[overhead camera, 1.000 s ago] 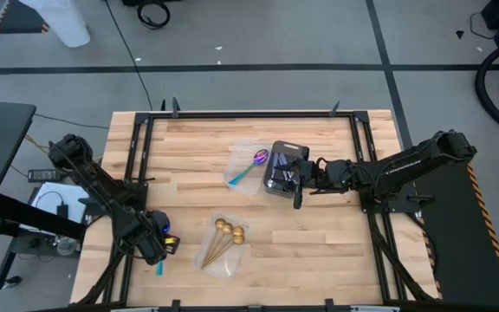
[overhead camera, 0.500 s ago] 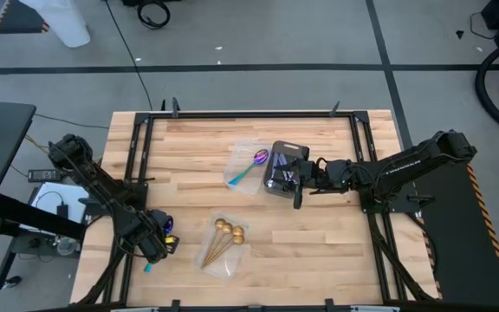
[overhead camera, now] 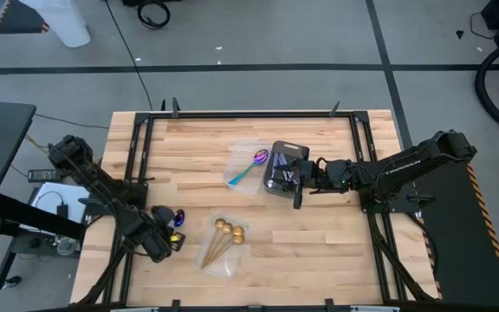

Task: Sort silverware by color (type)
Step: Put the blue spoon into the top transparent bin

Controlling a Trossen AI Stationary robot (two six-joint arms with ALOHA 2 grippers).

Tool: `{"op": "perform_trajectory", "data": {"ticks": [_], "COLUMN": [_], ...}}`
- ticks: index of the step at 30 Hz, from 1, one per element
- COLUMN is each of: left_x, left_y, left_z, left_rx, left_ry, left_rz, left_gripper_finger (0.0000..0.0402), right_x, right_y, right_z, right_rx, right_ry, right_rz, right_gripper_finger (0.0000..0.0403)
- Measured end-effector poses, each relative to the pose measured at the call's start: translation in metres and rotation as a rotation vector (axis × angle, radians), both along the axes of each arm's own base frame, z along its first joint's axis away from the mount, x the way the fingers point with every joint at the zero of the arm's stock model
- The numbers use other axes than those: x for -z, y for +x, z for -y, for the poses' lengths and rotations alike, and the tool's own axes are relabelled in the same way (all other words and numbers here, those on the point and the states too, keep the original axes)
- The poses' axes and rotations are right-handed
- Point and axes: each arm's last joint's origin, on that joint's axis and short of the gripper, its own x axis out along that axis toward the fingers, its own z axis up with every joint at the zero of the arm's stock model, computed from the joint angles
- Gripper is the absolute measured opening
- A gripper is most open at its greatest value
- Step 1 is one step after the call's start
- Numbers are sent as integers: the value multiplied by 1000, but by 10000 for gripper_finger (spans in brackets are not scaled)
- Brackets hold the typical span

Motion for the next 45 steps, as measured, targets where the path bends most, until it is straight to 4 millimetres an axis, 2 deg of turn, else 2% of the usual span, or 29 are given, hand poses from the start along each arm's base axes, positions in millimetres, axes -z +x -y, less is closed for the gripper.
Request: {"op": "perform_trajectory", "data": {"ticks": [11,16,22,28,36,45], "left_x": [-9,-33,-67,-87,-93,-104], "left_y": [24,31,40,58,79,105], "left_z": [-12,-18,-31,-47,-74,-98], "left_rx": [90,132,177,232,301,377], "left_ry": [-10,24,178,302,397,501], "left_rz": [99,113,77,118,155,306], "left_gripper_finger": [17,16,16,16,17,19], "right_x": [0,0,3,4,4,4], "right_y": [0,0,0,-1,-2,-3], "right_z": [0,-1,-1,-5,-14,-19], "right_rx": [1,-14,-22,-60,-85,-100], "right_ry": [14,25,57,102,100,120], "right_rz": [3,2,-16,-19,-19,-19], "right_gripper_finger": [179,179,179,179,179,179]}}
